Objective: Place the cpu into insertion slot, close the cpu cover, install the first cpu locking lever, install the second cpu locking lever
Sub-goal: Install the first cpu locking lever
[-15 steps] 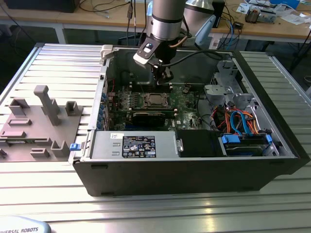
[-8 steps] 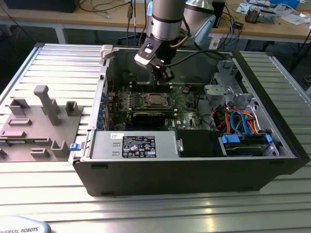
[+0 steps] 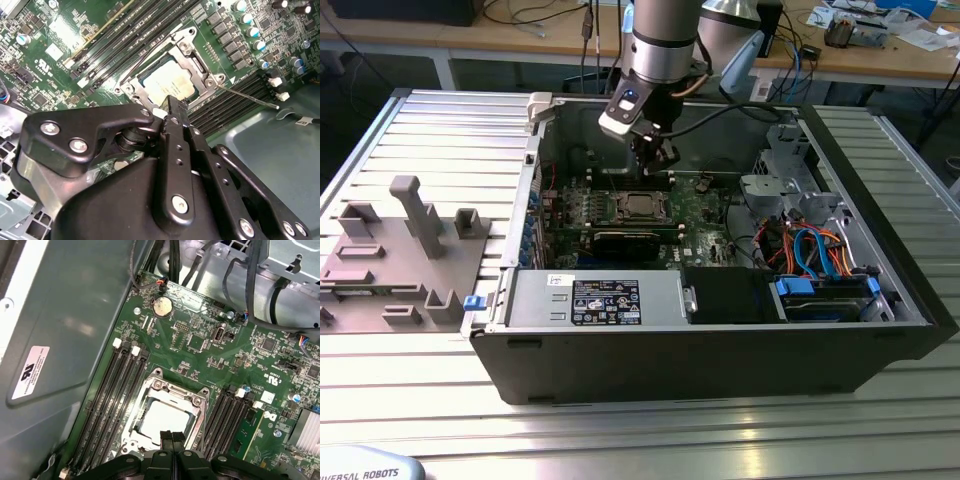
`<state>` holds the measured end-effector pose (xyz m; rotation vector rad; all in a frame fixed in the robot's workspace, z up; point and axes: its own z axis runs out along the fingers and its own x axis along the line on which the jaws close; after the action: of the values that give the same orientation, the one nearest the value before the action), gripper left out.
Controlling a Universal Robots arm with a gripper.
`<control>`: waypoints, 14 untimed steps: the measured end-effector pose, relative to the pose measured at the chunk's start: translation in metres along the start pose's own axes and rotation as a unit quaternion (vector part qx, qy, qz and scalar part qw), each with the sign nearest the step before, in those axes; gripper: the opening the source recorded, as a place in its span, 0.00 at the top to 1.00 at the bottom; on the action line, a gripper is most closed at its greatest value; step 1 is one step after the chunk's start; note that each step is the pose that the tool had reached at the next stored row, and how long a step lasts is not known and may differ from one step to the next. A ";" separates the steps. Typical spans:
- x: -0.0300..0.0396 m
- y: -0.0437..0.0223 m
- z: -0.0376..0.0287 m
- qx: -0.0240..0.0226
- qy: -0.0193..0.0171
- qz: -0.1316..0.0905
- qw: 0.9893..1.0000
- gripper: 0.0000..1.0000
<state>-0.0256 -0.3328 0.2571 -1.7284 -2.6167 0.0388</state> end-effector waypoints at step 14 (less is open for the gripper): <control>0.0000 0.0000 0.0000 0.000 -0.001 -0.035 0.999 0.89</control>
<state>-0.0256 -0.3328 0.2571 -1.6350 -2.6772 0.0391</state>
